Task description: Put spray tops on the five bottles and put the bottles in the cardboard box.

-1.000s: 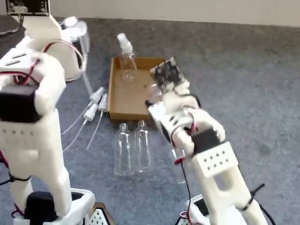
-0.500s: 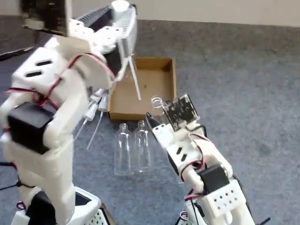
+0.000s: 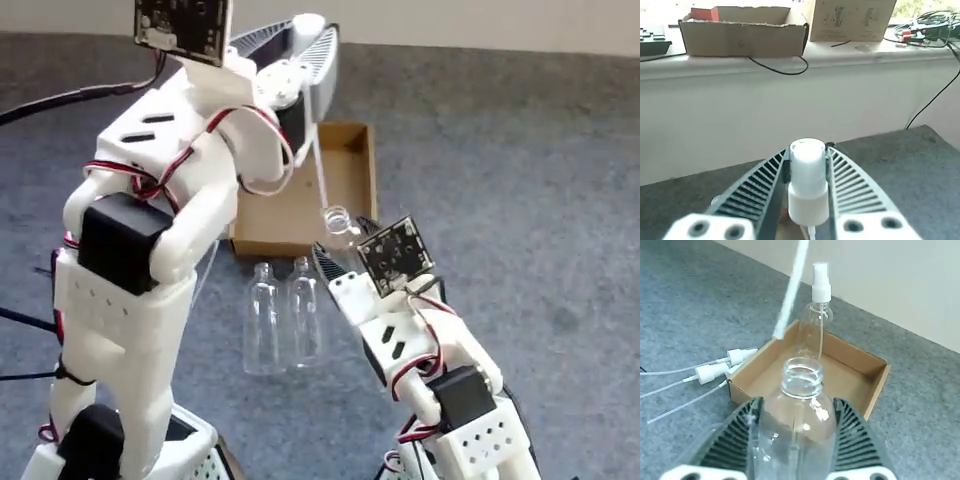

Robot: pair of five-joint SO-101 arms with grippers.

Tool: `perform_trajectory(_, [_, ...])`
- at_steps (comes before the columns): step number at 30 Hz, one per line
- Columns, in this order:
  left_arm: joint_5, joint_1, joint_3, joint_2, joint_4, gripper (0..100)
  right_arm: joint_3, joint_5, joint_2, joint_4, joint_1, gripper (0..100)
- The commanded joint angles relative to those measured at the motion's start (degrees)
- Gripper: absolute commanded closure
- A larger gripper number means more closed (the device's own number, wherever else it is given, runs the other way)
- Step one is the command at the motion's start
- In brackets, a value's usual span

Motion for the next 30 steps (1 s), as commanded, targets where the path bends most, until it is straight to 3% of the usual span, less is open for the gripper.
perform_trajectory(1, [0.26, 1.10, 1.01, 0.75, -5.19, 97, -0.57, -0.35, -1.01, -1.36, -0.40, 99.5])
perform_trajectory(13, [0.18, 1.10, 2.42, 4.97, -5.45, 97, -0.57, -0.44, -1.01, -1.36, -0.40, 99.5])
perform_trajectory(22, [0.26, 1.80, 14.64, 0.04, -5.45, 97, -0.57, -0.62, -1.01, -1.36, -0.22, 99.5])
perform_trajectory(30, [0.26, 6.29, 32.92, -15.08, -5.80, 97, -0.57, -0.70, -1.10, -1.63, -0.40, 99.5])
